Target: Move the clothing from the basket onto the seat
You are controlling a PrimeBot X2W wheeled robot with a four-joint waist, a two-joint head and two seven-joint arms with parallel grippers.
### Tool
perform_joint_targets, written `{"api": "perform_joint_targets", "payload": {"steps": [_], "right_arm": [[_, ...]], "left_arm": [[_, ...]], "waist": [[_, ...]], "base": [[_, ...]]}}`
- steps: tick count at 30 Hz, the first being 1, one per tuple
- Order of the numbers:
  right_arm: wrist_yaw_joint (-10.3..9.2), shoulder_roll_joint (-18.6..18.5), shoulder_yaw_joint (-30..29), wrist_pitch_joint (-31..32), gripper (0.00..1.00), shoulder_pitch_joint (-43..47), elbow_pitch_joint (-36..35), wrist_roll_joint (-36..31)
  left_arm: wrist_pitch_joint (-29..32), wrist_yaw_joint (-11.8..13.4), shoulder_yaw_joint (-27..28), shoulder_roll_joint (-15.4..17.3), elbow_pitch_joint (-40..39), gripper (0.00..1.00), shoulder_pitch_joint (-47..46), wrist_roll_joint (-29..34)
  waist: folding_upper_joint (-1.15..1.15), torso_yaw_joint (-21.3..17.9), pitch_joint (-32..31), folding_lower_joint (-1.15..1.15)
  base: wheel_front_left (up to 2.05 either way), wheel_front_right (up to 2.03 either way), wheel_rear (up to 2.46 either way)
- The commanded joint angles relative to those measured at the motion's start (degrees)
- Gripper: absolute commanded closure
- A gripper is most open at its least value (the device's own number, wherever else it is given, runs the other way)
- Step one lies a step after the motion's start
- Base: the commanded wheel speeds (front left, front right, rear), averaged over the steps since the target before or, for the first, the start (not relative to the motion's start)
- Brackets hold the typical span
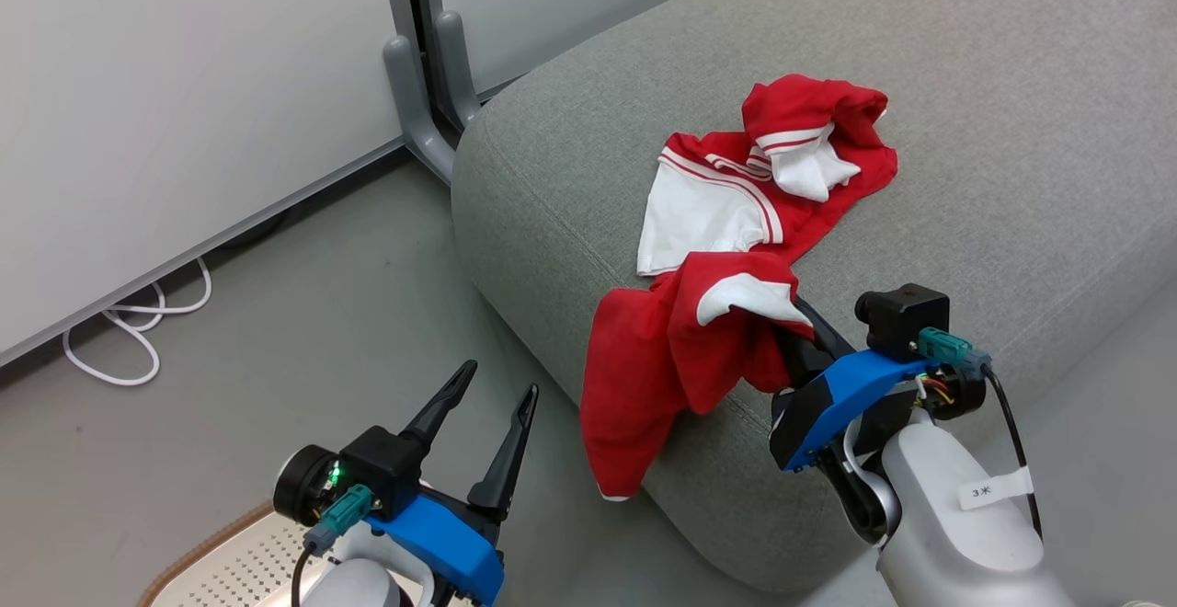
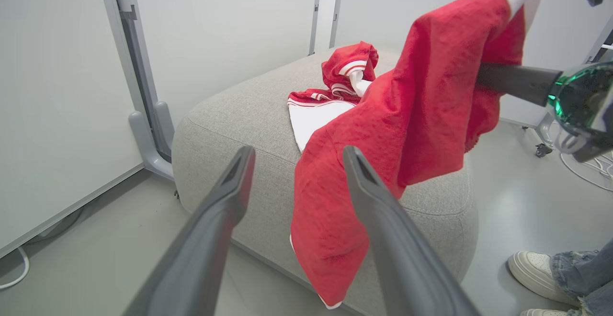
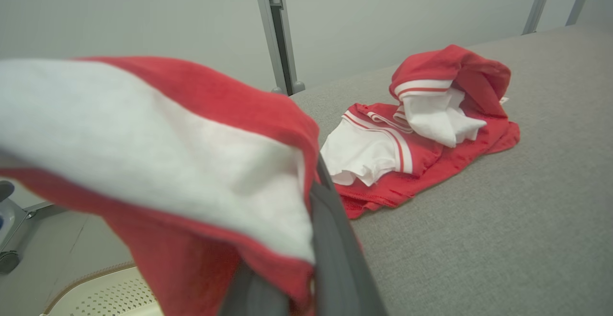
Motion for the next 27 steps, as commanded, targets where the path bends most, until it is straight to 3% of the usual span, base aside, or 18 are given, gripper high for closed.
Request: {"api": "perform_joint_targets", "payload": {"steps": [1, 13, 18, 27], "right_arm": [[0.03, -0.03, -0.16, -0.11, 1.0, 0.73, -0.41, 0.14], [0.03, -0.03, -1.3, -0.46, 1.0, 0.33, -0.84, 0.74], [0.03, -0.04, -3.15, 1.08, 1.0, -3.84, -1.28, 1.6], [0.03, -2.22, -18.56, 5.24, 1.0, -21.34, 0.93, -2.22]], "left_arm": [[-0.17, -0.08, 0.05, 0.18, -0.17, 0.0, -0.71, 0.21], [-0.17, -0.08, -0.56, 0.81, -0.23, 0.0, -1.84, 0.31], [-0.16, -0.08, -0.45, 1.54, -0.74, 0.0, -3.11, 0.79], [-0.17, -0.08, -2.24, 4.18, -1.67, 0.0, -8.9, 2.18]], "waist": [[0.0, -0.11, 0.21, 0.0], [0.0, 0.62, 1.89, 0.0], [0.0, 1.04, 4.23, 0.0], [0.0, 3.85, 13.84, 0.0]], "base": [[0.0, 0.0, 0.0], [0.0, 0.0, 0.0], [0.0, 0.0, 0.0], [0.0, 0.0, 0.0]]}}
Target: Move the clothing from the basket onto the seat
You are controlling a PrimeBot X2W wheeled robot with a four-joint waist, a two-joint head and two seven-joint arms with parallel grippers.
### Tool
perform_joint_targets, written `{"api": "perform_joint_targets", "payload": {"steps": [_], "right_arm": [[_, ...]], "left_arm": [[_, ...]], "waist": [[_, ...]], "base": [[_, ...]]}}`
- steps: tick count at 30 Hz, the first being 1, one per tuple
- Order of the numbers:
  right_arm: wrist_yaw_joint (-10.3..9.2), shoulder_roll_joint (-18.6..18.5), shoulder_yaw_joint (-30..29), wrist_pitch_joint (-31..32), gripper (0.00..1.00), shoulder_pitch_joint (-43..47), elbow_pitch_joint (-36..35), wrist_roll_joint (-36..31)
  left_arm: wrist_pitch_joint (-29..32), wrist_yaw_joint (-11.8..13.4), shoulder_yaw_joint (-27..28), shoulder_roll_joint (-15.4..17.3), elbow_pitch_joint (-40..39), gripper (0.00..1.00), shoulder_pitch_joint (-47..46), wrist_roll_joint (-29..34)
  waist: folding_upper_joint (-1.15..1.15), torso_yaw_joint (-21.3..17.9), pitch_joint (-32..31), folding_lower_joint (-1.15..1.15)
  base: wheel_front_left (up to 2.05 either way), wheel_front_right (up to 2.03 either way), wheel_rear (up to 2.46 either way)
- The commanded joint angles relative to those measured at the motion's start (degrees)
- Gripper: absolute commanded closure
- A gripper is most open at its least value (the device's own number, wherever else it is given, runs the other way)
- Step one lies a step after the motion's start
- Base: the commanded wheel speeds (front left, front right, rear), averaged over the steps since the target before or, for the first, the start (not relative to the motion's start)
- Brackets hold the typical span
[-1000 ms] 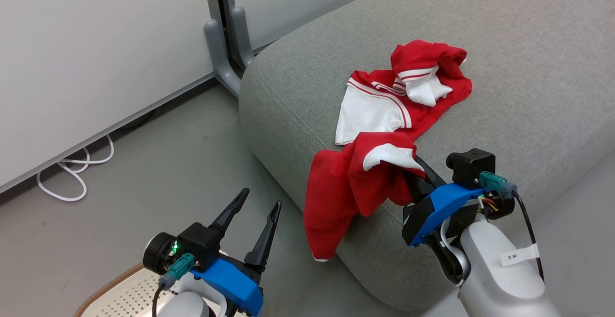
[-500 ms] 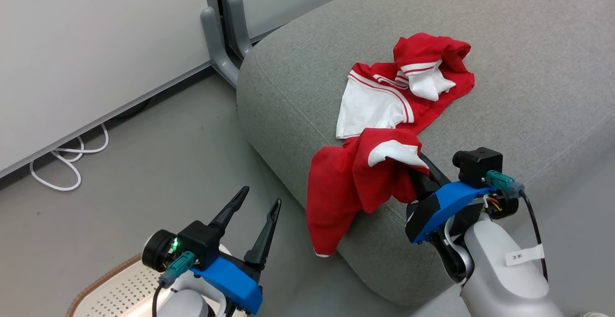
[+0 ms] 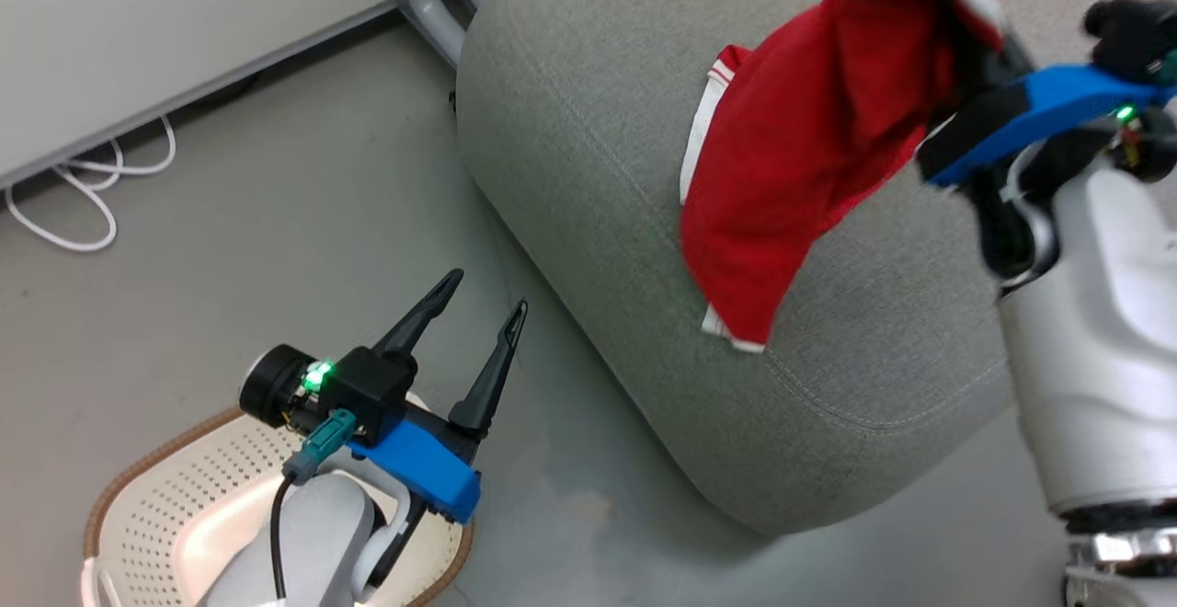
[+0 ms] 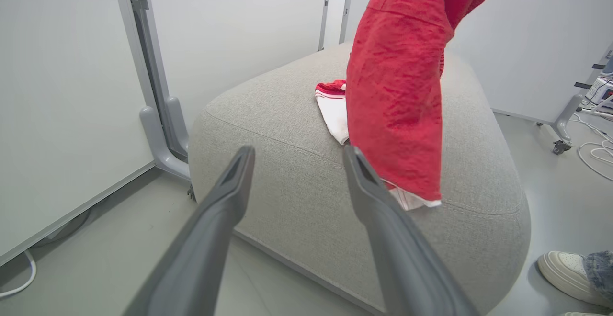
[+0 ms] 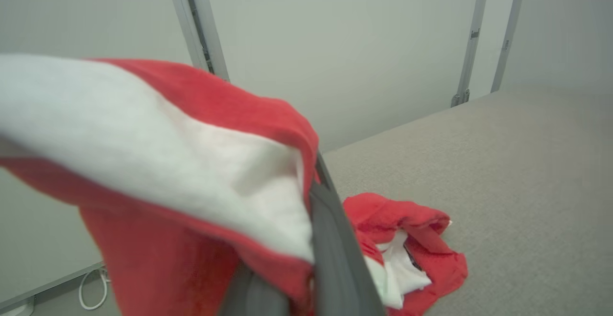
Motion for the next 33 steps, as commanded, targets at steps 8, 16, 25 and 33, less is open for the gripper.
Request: {"api": "perform_joint_targets", "payload": {"steps": [8, 16, 25, 33], "right_arm": [[0.02, -7.42, -17.24, -0.12, 1.0, -13.6, 1.66, -5.72], [0.02, -14.27, -28.02, -3.24, 1.0, -16.2, 0.26, -10.86], [0.01, -12.92, -38.55, -6.69, 1.0, -11.17, 7.81, -15.23], [0.01, -10.9, -41.93, -8.52, 1.0, -10.25, 10.97, -18.25]], "left_arm": [[-0.15, -0.08, -4.35, 2.65, -1.55, 0.0, -8.73, 0.98], [-0.15, -0.08, -5.86, 4.47, -4.22, 0.0, -15.69, 2.26], [-0.16, -0.07, -6.21, 4.95, -6.85, 0.0, -17.45, 3.49], [-0.16, -0.07, -6.17, 5.34, -7.22, 0.0, -17.59, 3.23]], "waist": [[0.0, 6.41, 12.15, 0.0], [0.0, 10.72, 20.45, 0.0], [0.0, 13.63, 24.61, 0.0], [0.0, 14.04, 24.78, 0.0]], "base": [[0.0, 0.0, 0.0], [0.0, 0.0, 0.0], [0.0, 0.0, 0.0], [0.0, 0.0, 0.0]]}}
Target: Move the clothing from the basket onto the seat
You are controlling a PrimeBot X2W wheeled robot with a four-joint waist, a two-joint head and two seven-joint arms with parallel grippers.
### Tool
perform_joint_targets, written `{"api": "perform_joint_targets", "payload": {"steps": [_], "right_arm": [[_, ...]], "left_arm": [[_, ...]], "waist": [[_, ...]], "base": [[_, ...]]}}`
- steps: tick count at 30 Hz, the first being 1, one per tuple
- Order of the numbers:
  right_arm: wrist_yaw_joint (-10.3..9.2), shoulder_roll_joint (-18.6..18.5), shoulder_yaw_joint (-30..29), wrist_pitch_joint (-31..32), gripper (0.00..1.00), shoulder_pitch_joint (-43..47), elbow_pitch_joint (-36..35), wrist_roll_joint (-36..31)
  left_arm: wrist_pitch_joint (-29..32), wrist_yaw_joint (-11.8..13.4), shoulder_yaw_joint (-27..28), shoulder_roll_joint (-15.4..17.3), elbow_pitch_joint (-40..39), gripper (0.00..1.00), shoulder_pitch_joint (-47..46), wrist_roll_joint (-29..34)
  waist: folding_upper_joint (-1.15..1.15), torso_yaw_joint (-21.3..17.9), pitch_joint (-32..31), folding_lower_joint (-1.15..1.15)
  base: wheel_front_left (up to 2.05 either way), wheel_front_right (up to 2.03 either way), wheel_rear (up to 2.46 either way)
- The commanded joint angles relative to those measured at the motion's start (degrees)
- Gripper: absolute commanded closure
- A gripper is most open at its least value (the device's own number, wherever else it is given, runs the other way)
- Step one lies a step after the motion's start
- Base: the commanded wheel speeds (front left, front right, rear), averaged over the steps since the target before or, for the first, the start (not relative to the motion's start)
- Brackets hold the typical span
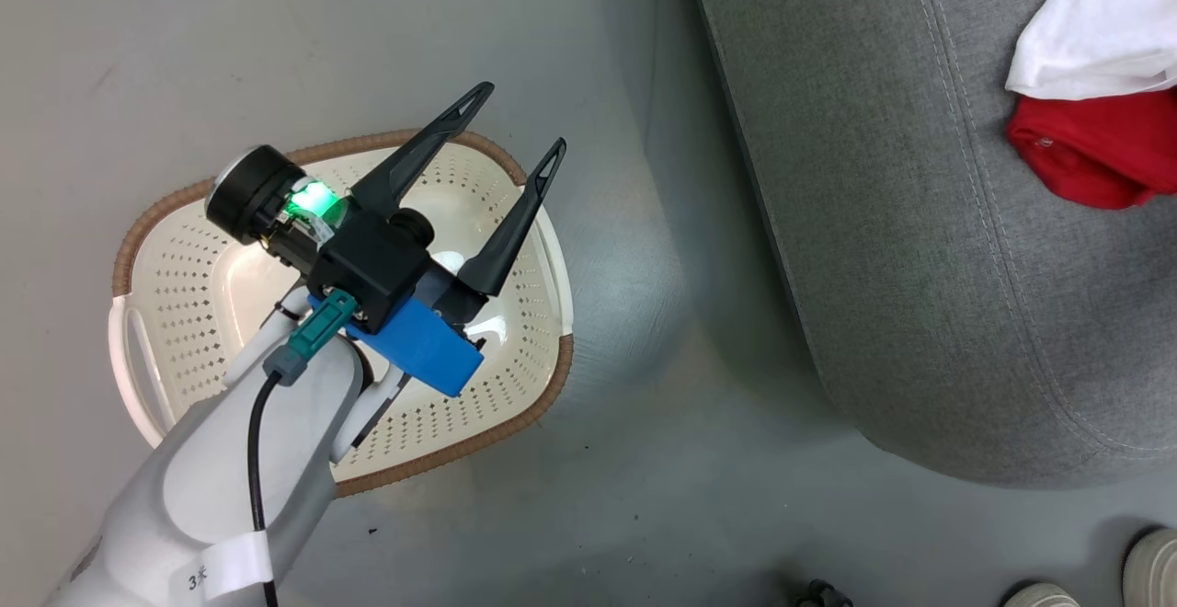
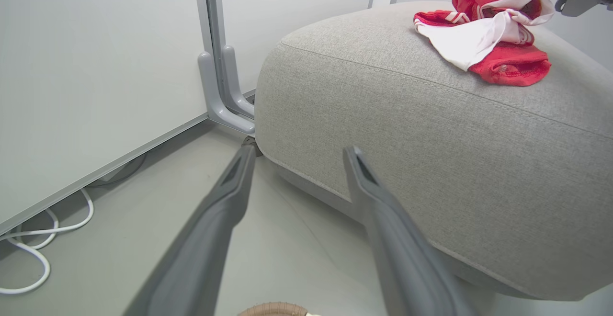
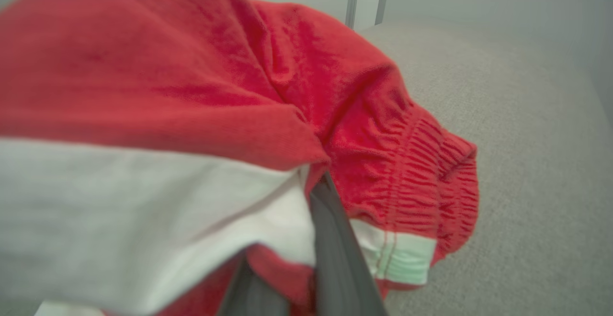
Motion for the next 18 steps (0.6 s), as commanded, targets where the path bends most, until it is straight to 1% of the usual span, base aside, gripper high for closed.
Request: {"api": "perform_joint_targets", "payload": {"steps": [1, 2, 3, 4, 5, 11, 14, 18], "right_arm": [[0.01, 0.25, -0.12, -0.26, 1.0, 0.22, 0.3, -0.45], [0.01, 0.39, -0.22, -0.34, 0.82, -0.06, 0.67, -0.82], [0.01, 0.43, -0.22, -0.42, 0.62, -0.24, 0.99, -1.31], [0.01, 0.27, -0.15, -0.49, 0.16, -0.34, 1.17, -1.49], [0.01, 0.03, -0.01, -0.48, 0.0, -0.34, 1.36, -1.79], [0.01, -1.22, 2.12, -0.64, 0.0, 0.82, 2.83, -3.24], [0.01, -1.97, 4.11, -1.04, 0.0, 2.24, 3.23, -3.31], [0.01, -1.96, 7.9, -1.58, 0.0, 4.94, 3.6, -2.43]], "left_arm": [[-0.16, -0.07, 0.39, -0.1, -0.1, 0.0, -0.69, -0.18], [-0.15, -0.07, 0.41, -0.31, -0.08, 0.0, -0.57, -0.33], [-0.16, -0.07, 0.38, -0.5, 0.0, 0.0, -0.4, -0.42], [-0.16, -0.07, 0.32, -0.71, 0.06, 0.0, -0.23, -0.47], [-0.16, -0.07, 0.3, -0.9, 0.06, 0.0, -0.1, -0.49], [-0.16, -0.07, 0.44, -2.77, 0.64, 0.0, 0.83, -1.42], [-0.16, -0.08, 0.6, -4.24, 1.09, 0.0, 1.83, -2.49], [-0.15, -0.08, 0.69, -5.62, 2.46, 0.0, 4.03, -4.17]], "waist": [[0.0, 0.05, -0.15, -0.01], [0.0, 0.1, -0.28, -0.01], [0.0, 0.14, -0.54, -0.01], [0.0, 0.2, -0.85, -0.01], [0.0, 0.28, -1.19, -0.01], [0.0, 1.35, -4.59, -0.01], [0.0, 2.26, -7.49, -0.01], [0.0, 3.39, -11.96, -0.01]], "base": [[0.0, 0.0, 0.0], [0.0, 0.0, 0.0], [0.0, 0.0, 0.0], [0.0, 0.0, 0.0], [0.0, 0.0, 0.0], [0.0, 0.0, 0.0], [0.0, 0.0, 0.0], [0.0, 0.0, 0.0]]}}
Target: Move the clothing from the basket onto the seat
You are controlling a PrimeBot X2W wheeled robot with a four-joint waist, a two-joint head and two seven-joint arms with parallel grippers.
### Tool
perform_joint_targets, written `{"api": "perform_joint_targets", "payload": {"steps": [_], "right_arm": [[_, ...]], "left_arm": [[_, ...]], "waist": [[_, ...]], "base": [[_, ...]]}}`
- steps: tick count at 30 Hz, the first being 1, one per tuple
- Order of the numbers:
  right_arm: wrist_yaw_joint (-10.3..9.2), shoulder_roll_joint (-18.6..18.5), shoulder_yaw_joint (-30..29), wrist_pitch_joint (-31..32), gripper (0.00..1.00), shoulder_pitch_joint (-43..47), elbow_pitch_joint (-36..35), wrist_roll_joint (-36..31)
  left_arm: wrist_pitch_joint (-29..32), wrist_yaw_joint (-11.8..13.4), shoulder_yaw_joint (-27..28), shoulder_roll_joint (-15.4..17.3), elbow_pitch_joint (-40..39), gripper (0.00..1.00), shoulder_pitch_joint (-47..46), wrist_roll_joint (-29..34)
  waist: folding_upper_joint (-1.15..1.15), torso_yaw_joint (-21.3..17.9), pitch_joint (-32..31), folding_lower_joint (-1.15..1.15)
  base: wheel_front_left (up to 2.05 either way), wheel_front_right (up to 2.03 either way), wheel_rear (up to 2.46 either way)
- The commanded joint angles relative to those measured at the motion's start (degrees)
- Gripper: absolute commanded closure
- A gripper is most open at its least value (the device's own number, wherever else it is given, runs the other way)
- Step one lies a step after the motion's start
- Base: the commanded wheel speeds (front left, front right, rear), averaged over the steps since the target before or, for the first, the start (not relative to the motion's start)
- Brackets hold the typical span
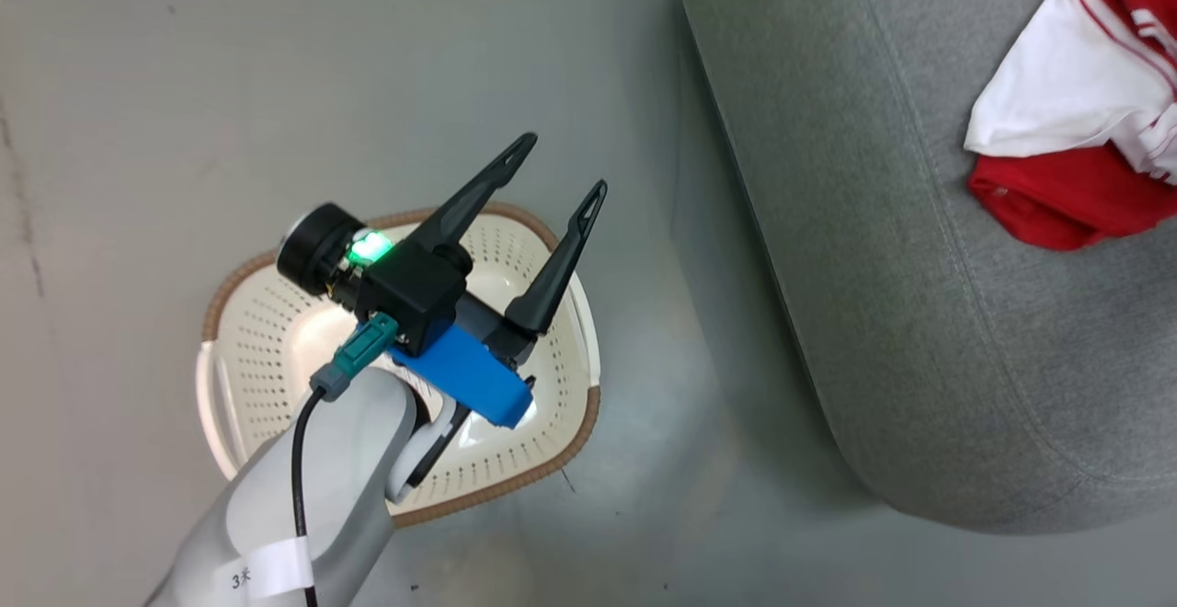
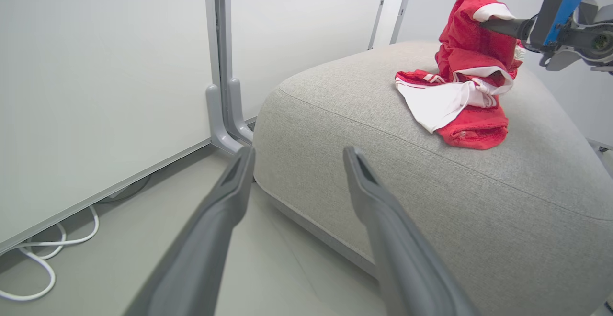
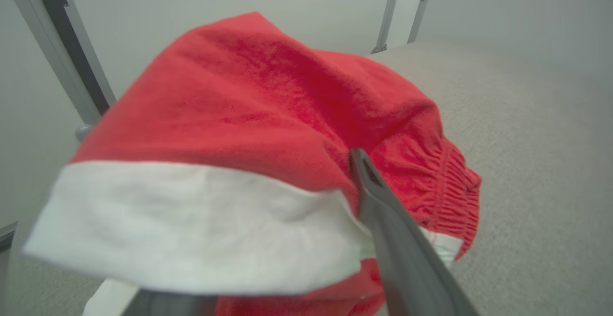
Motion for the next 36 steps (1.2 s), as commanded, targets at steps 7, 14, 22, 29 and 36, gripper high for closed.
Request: {"api": "perform_joint_targets", "payload": {"steps": [7, 14, 22, 29, 36], "right_arm": [[0.01, -0.94, 8.17, -0.9, 0.0, 7.69, -0.86, 0.72], [0.01, 0.77, 15.97, -0.87, 0.0, 18.12, -6.46, 4.55], [0.01, 5.73, 19.84, 2.55, 0.0, 31.35, -20.52, 6.8], [0.01, 11.03, 20.21, 7.56, 0.0, 43.49, -36.67, 6.04], [0.01, 14.13, 22.99, 10.82, 0.0, 52.91, -47.4, 6.07]], "left_arm": [[-0.16, -0.08, 2.2, -2.31, 2.67, 0.0, 5.74, -1.7], [-0.16, -0.08, 7.37, -5.3, 5.26, 0.0, 13.61, -3.04], [-0.17, -0.08, 12.26, -5.99, 6.78, 0.0, 20.3, -2.55], [-0.16, -0.08, 17.26, -6.66, 7.85, 0.0, 24.25, -1.82], [-0.16, -0.08, 21.52, -7.02, 8.45, 0.0, 26.58, -0.65]], "waist": [[0.0, 3.43, -11.25, 0.0], [0.0, 6.68, -21.23, 0.0], [0.0, 9.98, -26.82, 0.0], [0.0, 12.73, -29.63, 0.0], [0.0, 14.39, -31.01, 0.0]], "base": [[0.0, 0.0, 0.0], [0.0, 0.0, 0.0], [0.0, 0.0, 0.0], [0.0, 0.0, 0.0], [0.0, 0.0, 0.0]]}}
